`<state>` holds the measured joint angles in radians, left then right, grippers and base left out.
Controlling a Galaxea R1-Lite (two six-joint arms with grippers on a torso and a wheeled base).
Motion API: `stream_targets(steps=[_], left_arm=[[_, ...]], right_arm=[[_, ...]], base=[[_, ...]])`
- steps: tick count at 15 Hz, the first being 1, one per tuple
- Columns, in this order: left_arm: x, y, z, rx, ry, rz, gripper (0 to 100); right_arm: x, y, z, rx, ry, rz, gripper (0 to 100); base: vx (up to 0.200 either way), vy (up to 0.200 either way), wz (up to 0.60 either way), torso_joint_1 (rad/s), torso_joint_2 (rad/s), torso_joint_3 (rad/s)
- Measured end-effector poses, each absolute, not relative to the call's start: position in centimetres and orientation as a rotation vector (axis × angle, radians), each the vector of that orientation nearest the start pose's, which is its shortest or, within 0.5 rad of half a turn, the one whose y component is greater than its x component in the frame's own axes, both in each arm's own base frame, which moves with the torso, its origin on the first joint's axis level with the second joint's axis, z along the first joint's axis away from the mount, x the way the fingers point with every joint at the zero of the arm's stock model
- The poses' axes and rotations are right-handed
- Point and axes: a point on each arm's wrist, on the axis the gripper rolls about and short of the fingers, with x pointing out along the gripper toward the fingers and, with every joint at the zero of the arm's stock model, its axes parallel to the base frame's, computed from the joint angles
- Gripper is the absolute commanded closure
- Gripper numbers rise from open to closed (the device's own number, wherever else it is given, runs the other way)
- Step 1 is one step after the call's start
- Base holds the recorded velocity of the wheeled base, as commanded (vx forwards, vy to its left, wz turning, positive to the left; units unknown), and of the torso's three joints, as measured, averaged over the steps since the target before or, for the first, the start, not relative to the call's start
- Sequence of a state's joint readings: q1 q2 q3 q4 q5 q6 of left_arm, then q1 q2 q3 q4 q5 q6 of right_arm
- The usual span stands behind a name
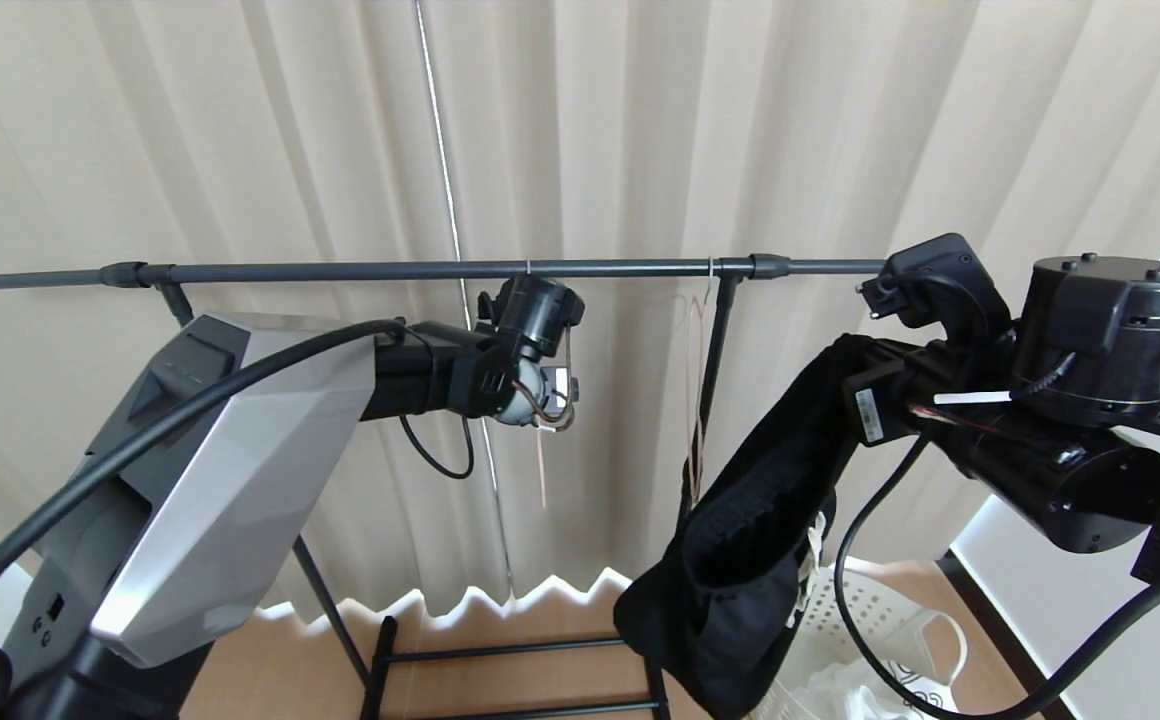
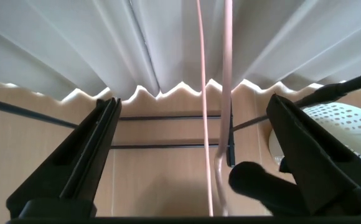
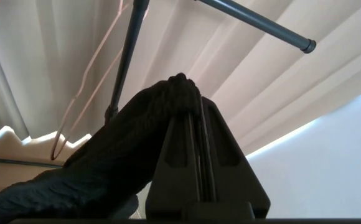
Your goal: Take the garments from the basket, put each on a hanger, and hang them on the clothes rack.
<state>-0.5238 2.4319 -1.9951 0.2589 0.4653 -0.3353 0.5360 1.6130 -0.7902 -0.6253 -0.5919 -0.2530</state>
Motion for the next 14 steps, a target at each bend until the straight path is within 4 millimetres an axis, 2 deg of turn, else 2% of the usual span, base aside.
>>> stream_targets(steps=[4, 8, 9, 14], left_arm=[[44.0, -23.6, 10.9, 0.017, 0.634, 0.063, 0], [44.4, -23.2, 10.2, 0.019, 0.643, 0.076, 0], [44.4, -23.3, 10.2, 0.019, 0.643, 0.075, 100], [44.3, -23.5, 10.1, 0.015, 0.645, 0.073, 100]], right_arm=[[25.0, 13.4, 20.4, -0.358, 0.173, -0.034, 100], [25.0, 13.4, 20.3, -0.359, 0.176, -0.033, 100], [25.0, 13.4, 20.3, -0.359, 0.176, -0.034, 100], [25.0, 13.4, 20.2, -0.360, 0.177, -0.034, 100]], base=[[0.000, 0.000, 0.00, 0.000, 0.00, 0.000], [0.000, 0.000, 0.00, 0.000, 0.00, 0.000], [0.000, 0.000, 0.00, 0.000, 0.00, 0.000], [0.000, 0.000, 0.00, 0.000, 0.00, 0.000]])
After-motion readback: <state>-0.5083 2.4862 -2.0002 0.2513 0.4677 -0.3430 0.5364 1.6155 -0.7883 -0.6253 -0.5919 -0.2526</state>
